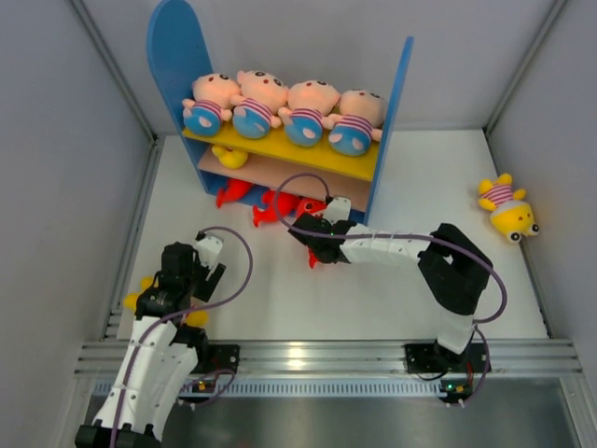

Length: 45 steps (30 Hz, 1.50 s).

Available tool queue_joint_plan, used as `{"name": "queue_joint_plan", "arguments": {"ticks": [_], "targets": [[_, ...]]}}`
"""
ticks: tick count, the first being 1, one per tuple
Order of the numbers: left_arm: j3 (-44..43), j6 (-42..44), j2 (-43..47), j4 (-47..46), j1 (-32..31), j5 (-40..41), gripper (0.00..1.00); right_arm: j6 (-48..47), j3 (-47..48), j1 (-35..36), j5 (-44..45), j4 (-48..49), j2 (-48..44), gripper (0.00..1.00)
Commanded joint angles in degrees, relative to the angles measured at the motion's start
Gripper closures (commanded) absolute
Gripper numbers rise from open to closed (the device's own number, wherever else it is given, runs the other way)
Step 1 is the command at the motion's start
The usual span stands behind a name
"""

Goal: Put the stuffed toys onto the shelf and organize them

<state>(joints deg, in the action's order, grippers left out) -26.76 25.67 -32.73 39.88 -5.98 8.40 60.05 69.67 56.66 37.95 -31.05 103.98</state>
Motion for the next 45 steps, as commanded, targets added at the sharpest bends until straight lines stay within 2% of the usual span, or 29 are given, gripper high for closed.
{"name": "queue_joint_plan", "arguments": {"ticks": [1, 4, 7, 14, 19, 22, 23, 24, 25, 29, 32, 37, 45], "targets": [[0.5, 0.3, 0.7, -0.4, 0.4, -0.3, 0.11, 2.9, 2.9, -2.6, 4.1, 3.8, 0.3, 1.00], [0.5, 0.3, 0.6, -0.4, 0.4, -0.2, 0.11, 0.4, 3.6, -4.8, 3.3, 7.0, 1.1, 1.00], [0.5, 0.3, 0.6, -0.3, 0.4, -0.2, 0.11, 1.1, 6.7, -6.3, 4.1, 4.4, 3.2, 1.00], [0.5, 0.3, 0.0, -0.4, 0.4, -0.1, 0.11, 2.3, 8.2, -7.8, 6.3, 6.4, 6.2, 1.00], [0.6, 0.4, 0.1, -0.4, 0.4, -0.3, 0.11, 2.4, 9.8, -9.0, 8.8, 6.3, 7.8, 0.90], [0.6, 0.6, -0.3, -0.4, 0.4, -0.5, 0.11, 1.9, 10.7, -9.8, 9.0, 6.4, 8.7, 0.77], [0.6, 0.6, -0.1, -0.4, 0.4, -0.4, 0.11, 1.6, 11.1, -10.2, 8.9, 6.2, 9.1, 0.68], [0.6, 0.5, 0.0, -0.4, 0.4, -0.4, 0.11, 1.2, 12.0, -10.3, 8.9, 5.8, 9.2, 0.52], [0.6, 0.5, 0.2, -0.4, 0.4, -0.4, 0.11, 0.2, 12.2, -10.2, 8.5, 5.6, 9.0, 0.47], [0.7, 0.7, 0.1, -0.5, 0.4, -0.6, 0.11, -3.2, 11.8, -8.1, 9.0, 5.6, 7.1, 0.41], [0.6, 0.7, 0.2, -0.4, 0.4, -0.6, 0.11, -1.5, 11.8, -6.0, 11.1, 2.2, 5.4, 0.34], [0.6, 0.7, 0.2, -0.4, 0.4, -0.7, 0.11, 1.1, 1.4, -5.0, 6.6, 11.0, 1.3, 0.32], [0.6, 0.7, -0.1, -0.5, 0.5, -0.5, 0.11, -0.6, 1.7, -4.0, 3.9, 13.6, 3.9, 0.39]]}}
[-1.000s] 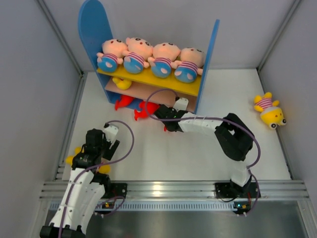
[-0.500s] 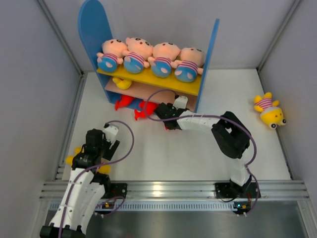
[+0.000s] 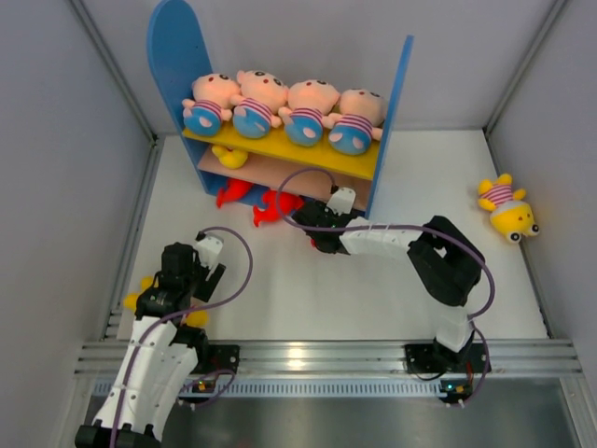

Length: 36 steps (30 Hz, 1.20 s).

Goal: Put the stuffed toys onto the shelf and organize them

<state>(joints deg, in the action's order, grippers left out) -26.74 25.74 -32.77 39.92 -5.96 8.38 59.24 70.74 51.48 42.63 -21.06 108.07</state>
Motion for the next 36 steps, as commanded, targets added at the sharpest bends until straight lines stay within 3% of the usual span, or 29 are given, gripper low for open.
{"name": "queue_joint_plan", "arguments": {"ticks": [1, 2, 5, 8, 18, 20, 21, 24, 32, 36], "targets": [[0.5, 0.6, -0.2, -0.5, 0.5, -0.5, 0.11, 0.7, 0.6, 1.2, -0.7, 3.3, -0.1, 0.40], [0.5, 0.6, -0.2, -0.5, 0.5, -0.5, 0.11, 1.1, 0.5, 1.2, -0.4, 3.0, 0.0, 0.45], [0.5, 0.6, -0.2, -0.5, 0.5, -0.6, 0.11, 2.3, 0.5, 1.2, 1.7, 2.5, 0.2, 0.80], [0.6, 0.7, -0.2, -0.5, 0.5, -0.6, 0.11, 1.2, 2.6, 0.9, 3.5, 2.3, 0.8, 1.00], [0.5, 0.7, -0.1, -0.5, 0.5, -0.7, 0.11, -1.0, 8.5, -2.0, 7.5, 0.0, 2.7, 1.00], [0.5, 0.7, -0.1, -0.5, 0.5, -0.7, 0.11, -1.9, 8.7, -2.6, 7.1, 0.8, 3.2, 0.93], [0.5, 0.7, -0.1, -0.5, 0.5, -0.7, 0.11, -3.9, 8.7, -2.6, 6.9, 1.3, 3.3, 0.77], [0.5, 0.7, 0.0, -0.5, 0.5, -0.7, 0.11, -5.5, 8.5, -2.2, 6.1, 1.5, 3.3, 0.43], [0.5, 0.7, 0.3, -0.4, 0.5, -0.6, 0.11, -10.7, 2.0, 0.2, 4.8, 4.0, -6.6, 0.28], [0.5, 0.9, 0.3, -0.5, 0.5, -0.9, 0.11, -13.9, 0.7, 2.5, 4.0, 0.0, -13.0, 0.21]]}}
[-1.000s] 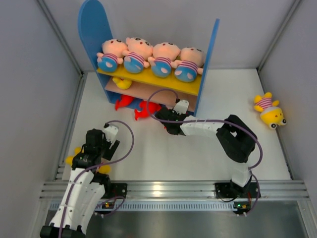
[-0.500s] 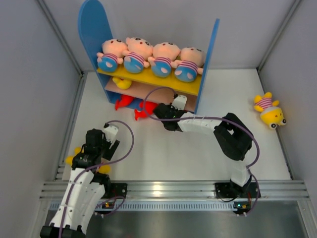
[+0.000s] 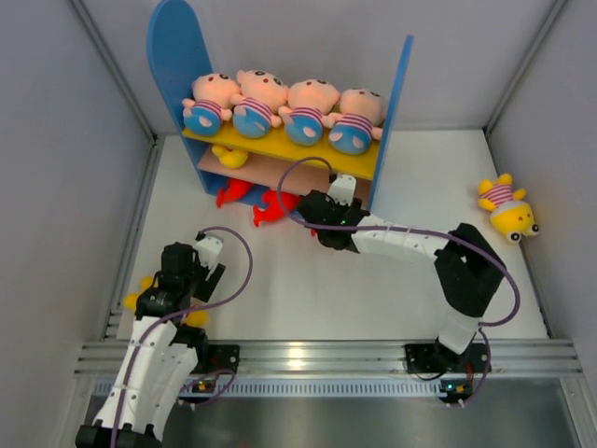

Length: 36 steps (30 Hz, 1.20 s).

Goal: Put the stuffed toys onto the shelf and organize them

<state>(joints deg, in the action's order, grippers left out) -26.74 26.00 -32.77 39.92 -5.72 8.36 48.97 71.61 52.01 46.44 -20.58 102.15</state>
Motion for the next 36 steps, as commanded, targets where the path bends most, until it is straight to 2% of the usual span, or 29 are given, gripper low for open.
{"name": "queue_joint_plan", "arguments": {"ticks": [1, 11, 15, 18, 21, 24, 25, 26, 27, 29, 30, 32, 33, 34, 36], "targets": [[0.6, 0.6, 0.3, -0.5, 0.3, -0.9, 0.11, -4.0, -0.9, 2.5, -0.5, -1.8, -8.4, 0.21], [0.5, 0.7, 0.8, -0.5, 0.3, -1.0, 0.11, -2.5, -14.7, 2.4, -4.6, -11.5, -29.3, 0.22], [0.5, 0.6, 1.1, -0.5, 0.4, -0.9, 0.11, -0.2, -20.0, -0.8, -7.7, -15.2, -36.8, 0.22], [0.5, 0.6, 1.2, -0.5, 0.4, -1.0, 0.11, -0.5, -25.1, -9.3, -13.6, -13.9, -42.4, 0.23], [0.5, 0.6, 1.3, -0.5, 0.4, -0.8, 0.11, -2.7, -28.9, -22.5, -17.0, -11.8, -48.4, 0.24], [0.5, 0.6, 1.4, -0.5, 0.4, -0.9, 0.11, -6.3, -31.0, -31.8, -21.2, -7.7, -52.6, 0.25], [0.5, 0.5, 1.4, -0.5, 0.4, -0.9, 0.11, -7.5, -31.4, -38.4, -22.6, -6.3, -52.8, 0.24], [0.5, 0.7, 1.4, -0.5, 0.4, -1.2, 0.11, -9.3, -31.2, -41.9, -25.8, -5.1, -52.3, 0.23], [0.5, 0.7, 1.3, -0.5, 0.4, -1.2, 0.11, -10.3, -30.7, -49.0, -27.5, -2.0, -50.0, 0.22], [0.6, 0.7, 1.2, -0.5, 0.4, -1.2, 0.11, -12.0, -27.3, -56.6, -31.3, -0.2, -45.7, 0.17], [0.6, 0.7, 1.1, -0.5, 0.4, -1.1, 0.11, -12.6, -25.6, -62.1, -32.1, 1.1, -40.6, 0.16], [0.6, 0.6, 0.8, -0.5, 0.4, -0.8, 0.11, -14.6, -17.8, -65.7, -32.6, 0.9, -34.3, 0.14], [0.6, 0.6, 0.5, -0.5, 0.4, -0.8, 0.11, -15.3, -14.4, -67.6, -32.2, 0.1, -27.7, 0.14], [0.6, 0.6, 0.4, -0.5, 0.4, -0.8, 0.11, -16.1, -7.1, -68.2, -30.6, -2.2, -24.4, 0.14], [0.6, 0.7, -0.3, -0.5, 0.4, -0.8, 0.12, -18.1, 0.2, -68.4, -28.6, -4.5, -15.3, 0.14]]}}
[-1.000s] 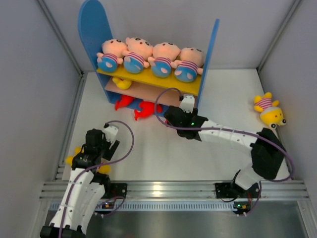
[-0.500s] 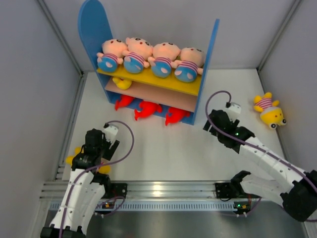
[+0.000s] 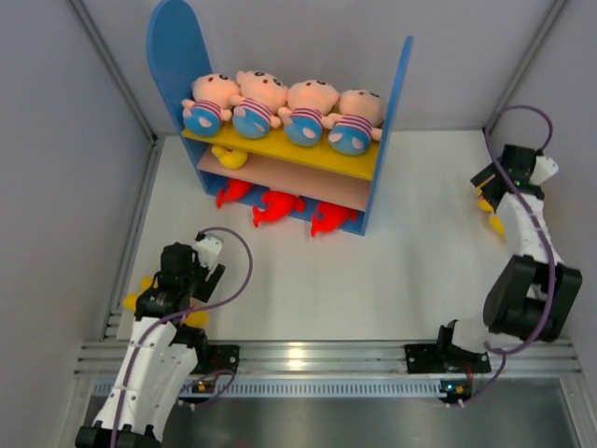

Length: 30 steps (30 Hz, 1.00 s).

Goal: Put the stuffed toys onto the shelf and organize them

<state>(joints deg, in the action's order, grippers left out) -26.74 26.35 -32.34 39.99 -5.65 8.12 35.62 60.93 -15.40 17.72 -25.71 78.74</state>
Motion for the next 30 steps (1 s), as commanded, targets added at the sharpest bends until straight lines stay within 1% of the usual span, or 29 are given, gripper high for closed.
{"name": "queue_joint_plan", "arguments": {"ticks": [1, 2, 3, 4, 5, 6, 8, 10, 11, 14, 18, 20, 22, 24, 27, 28, 30], "targets": [[0.6, 0.4, -1.0, -0.5, 0.5, -0.5, 0.12, -5.2, 17.7, -1.0, 1.8, -0.3, 11.0, 0.14], [0.6, 0.3, -1.6, -0.5, 0.6, -0.4, 0.12, -5.5, 20.9, -1.1, 2.6, -2.6, 13.6, 0.14], [0.6, 0.4, -1.8, -0.5, 0.6, -0.3, 0.12, -5.5, 23.9, -1.2, 3.1, -3.5, 18.6, 0.14], [0.5, 0.2, -2.0, -0.5, 0.9, -0.3, 0.12, -5.2, 29.5, -1.3, 4.0, -4.6, 21.1, 0.14], [0.5, 0.3, -2.5, -0.4, 1.1, -0.1, 0.12, -4.9, 32.2, -1.5, 4.4, -6.6, 23.5, 0.14], [0.5, 0.1, -2.8, -0.5, 1.2, 0.0, 0.12, -4.7, 36.9, -1.6, 4.7, -7.5, 27.9, 0.14], [0.4, 0.1, -3.7, -0.5, 1.6, 0.2, 0.12, -3.4, 40.7, -1.6, 6.2, -10.4, 33.6, 0.14], [0.3, 0.0, -4.2, -0.5, 2.0, 0.2, 0.13, -1.8, 44.2, -1.7, 9.0, -12.0, 36.6, 0.14], [0.3, 0.0, -4.7, -0.6, 2.1, 0.3, 0.13, -1.3, 44.5, -1.7, 9.8, -12.6, 38.8, 0.14], [0.3, 0.0, -5.4, -0.4, 2.7, 0.3, 0.13, 0.2, 42.1, -1.7, 10.3, -12.1, 40.3, 0.15], [0.3, 0.0, -5.9, -0.5, 3.2, 0.1, 0.13, 0.6, 32.8, -1.2, 10.7, -6.6, 38.5, 0.15], [0.4, 0.1, -6.1, -0.5, 3.2, 0.1, 0.13, 0.7, 30.8, -1.2, 9.5, -4.0, 38.5, 0.15], [0.3, 0.1, -6.2, -0.6, 3.2, 0.1, 0.13, 0.6, 30.3, -1.2, 8.8, -3.5, 39.6, 0.16], [0.3, 0.1, -6.2, -0.6, 3.2, 0.1, 0.13, 0.0, 31.9, -1.3, 8.9, -3.7, 41.8, 0.20], [0.3, 0.1, -6.2, -0.5, 3.3, 0.0, 0.13, -1.4, 33.2, -1.6, 8.0, -5.4, 43.6, 0.53], [0.3, 0.2, -6.2, -0.5, 3.3, -0.1, 0.13, -1.9, 32.2, -1.4, 7.3, -4.8, 43.2, 0.75], [0.3, 0.3, -6.0, -0.5, 3.3, -0.3, 0.13, -2.5, 27.5, -1.2, 6.1, -0.9, 39.8, 0.95]]}}
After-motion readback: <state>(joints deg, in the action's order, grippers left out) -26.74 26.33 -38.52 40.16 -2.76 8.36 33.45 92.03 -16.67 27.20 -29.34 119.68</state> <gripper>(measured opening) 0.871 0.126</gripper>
